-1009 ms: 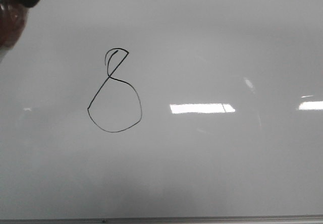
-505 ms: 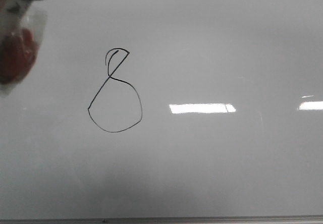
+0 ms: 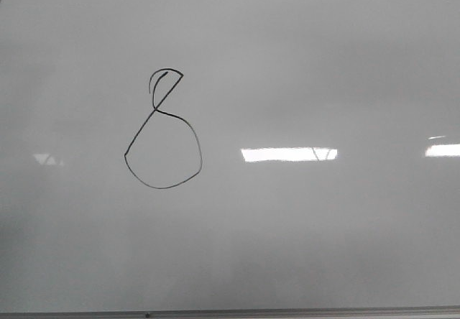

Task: Write number 8 on whiteboard

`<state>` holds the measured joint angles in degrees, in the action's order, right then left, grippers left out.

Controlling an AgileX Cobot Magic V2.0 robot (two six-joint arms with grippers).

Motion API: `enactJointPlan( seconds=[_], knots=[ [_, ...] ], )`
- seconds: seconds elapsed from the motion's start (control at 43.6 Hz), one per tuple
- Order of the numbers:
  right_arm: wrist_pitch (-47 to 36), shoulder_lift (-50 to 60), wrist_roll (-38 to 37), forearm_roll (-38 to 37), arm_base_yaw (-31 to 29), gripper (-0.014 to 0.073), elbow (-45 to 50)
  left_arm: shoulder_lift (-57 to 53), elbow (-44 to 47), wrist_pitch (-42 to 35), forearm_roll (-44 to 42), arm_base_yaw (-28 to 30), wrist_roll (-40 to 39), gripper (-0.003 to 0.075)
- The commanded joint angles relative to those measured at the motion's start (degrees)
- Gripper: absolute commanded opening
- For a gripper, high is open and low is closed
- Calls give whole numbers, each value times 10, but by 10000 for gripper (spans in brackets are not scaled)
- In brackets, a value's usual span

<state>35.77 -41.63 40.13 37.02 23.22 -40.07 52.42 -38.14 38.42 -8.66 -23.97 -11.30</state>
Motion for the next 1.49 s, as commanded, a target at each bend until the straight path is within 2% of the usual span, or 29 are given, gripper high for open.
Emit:
enactJointPlan(
  seconds=[0.0,0.092,0.206,0.39,0.482,0.826,1.101,1.216,1.33,1.468],
  knots=[
    [-93,81,-40,22,-30,557,66,5,-19,-38,-8,70,-9,-20],
    [-138,157,-72,22,-51,470,135,21,-19,-44,-13,130,-9,-21],
    [-164,226,-80,22,-61,286,187,52,-19,-73,-13,175,-9,-21],
    [-161,288,-79,22,-61,6,212,117,-19,-153,-13,189,-9,-21],
    [-158,290,-79,22,-61,-74,212,156,-19,-187,-13,189,-9,-21],
    [-151,290,-79,22,-61,-71,212,278,-21,-314,-9,189,-9,-20],
    [-146,290,-79,22,-61,-71,212,322,-57,-317,21,189,-9,-7],
    [-142,290,-79,22,-61,-71,212,322,-57,-308,21,189,-9,113],
    [-141,290,-79,22,-61,-71,212,322,-57,-294,21,189,-9,296],
    [-141,290,-79,22,-61,-71,212,322,-57,-289,21,189,-9,454]
  ],
)
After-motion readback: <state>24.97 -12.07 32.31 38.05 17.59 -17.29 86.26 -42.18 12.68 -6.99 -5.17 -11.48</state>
